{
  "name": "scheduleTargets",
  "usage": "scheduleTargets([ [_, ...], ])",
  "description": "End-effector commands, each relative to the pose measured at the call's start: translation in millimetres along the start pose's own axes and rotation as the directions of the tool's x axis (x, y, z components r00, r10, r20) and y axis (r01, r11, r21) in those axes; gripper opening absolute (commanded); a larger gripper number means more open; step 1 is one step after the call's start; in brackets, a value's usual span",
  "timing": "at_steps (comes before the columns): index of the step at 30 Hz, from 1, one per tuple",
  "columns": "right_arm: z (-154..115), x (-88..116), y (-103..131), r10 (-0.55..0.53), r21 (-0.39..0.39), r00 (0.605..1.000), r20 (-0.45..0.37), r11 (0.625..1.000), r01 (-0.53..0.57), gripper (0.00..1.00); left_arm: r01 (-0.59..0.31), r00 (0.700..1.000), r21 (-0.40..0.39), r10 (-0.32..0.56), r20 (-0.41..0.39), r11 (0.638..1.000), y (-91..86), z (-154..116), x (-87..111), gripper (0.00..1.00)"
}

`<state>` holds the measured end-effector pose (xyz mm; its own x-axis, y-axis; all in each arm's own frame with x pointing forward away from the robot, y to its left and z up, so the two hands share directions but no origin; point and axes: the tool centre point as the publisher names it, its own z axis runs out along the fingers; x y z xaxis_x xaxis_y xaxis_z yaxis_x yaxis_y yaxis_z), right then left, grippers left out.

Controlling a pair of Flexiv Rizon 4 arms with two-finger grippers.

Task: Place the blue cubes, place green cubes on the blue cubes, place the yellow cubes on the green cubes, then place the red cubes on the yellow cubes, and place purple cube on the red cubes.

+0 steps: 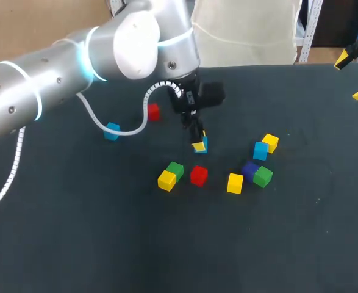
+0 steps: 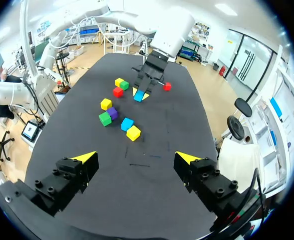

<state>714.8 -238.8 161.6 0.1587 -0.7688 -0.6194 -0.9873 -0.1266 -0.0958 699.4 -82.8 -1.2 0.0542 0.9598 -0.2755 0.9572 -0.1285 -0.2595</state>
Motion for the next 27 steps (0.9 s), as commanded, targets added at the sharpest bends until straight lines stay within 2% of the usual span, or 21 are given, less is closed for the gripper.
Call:
scheduleTargets([
  [1, 0, 0, 0, 0.000, 0.001, 1.000, 0.000, 1.000, 0.000, 1.00, -0.013, 1.000, 0.021, 0.013, -0.012, 1.000, 8.7, 0, -2.3, 0.47],
  [2, 0, 0, 0, 0.000, 0.001, 1.000, 0.000, 1.000, 0.000, 1.00, -0.017, 1.000, 0.024, 0.017, -0.011, 1.000, 9.1, 1, -2.3, 0.78],
  [3, 0, 0, 0, 0.000, 0.001, 1.000, 0.000, 1.000, 0.000, 1.00, -0.019, 1.000, 0.026, 0.019, -0.013, 0.999, 9.3, 1, -2.4, 0.96],
  [4, 0, 0, 0, 0.000, 0.001, 1.000, 0.000, 1.000, 0.000, 1.00, -0.026, 1.000, 0.031, 0.026, -0.014, 0.999, 9.4, 1, -2.5, 1.00],
  [8, 0, 0, 0, 0.000, 0.001, 1.000, 0.000, 1.000, 0.000, 1.00, -0.033, 0.999, 0.038, 0.034, -0.011, 0.999, 9.1, 2, -2.7, 1.00],
  [13, 0, 0, 0, 0.000, 0.001, 1.000, 0.000, 1.000, 0.000, 1.00, -0.066, 0.998, 0.027, 0.067, -0.014, 0.997, 0.3, -7, -2.7, 1.00],
  [18, 0, 0, 0, 0.000, 0.001, 1.000, 0.000, 1.000, 0.000, 1.00, -0.151, 0.988, 0.028, 0.152, -0.028, 0.988, -4.6, -16, 0.3, 1.00],
  [22, 0, 0, 0, 0.000, 0.001, 1.000, 0.000, 1.000, 0.000, 1.00, -0.258, 0.962, 0.049, 0.261, -0.079, 0.965, -8.4, -24, -1.0, 1.00],
  [23, 0, 0, 0, 0.000, 0.001, 1.000, 0.000, 1.000, 0.000, 1.00, -0.325, 0.941, 0.069, 0.330, -0.082, 0.943, -8.9, -25, -1.4, 1.00],
  [26, 0, 0, 0, 0.000, 0.001, 1.000, 0.000, 1.000, 0.000, 1.00, -0.372, 0.918, 0.087, 0.380, -0.111, 0.924, -9.9, -26, 0.8, 1.00],
  [27, 0, 0, 0, 0.000, 0.001, 1.000, 0.000, 1.000, 0.000, 1.00, -0.361, 0.922, 0.086, 0.369, -0.114, 0.929, -9.7, -26, 3.4, 1.00],
])
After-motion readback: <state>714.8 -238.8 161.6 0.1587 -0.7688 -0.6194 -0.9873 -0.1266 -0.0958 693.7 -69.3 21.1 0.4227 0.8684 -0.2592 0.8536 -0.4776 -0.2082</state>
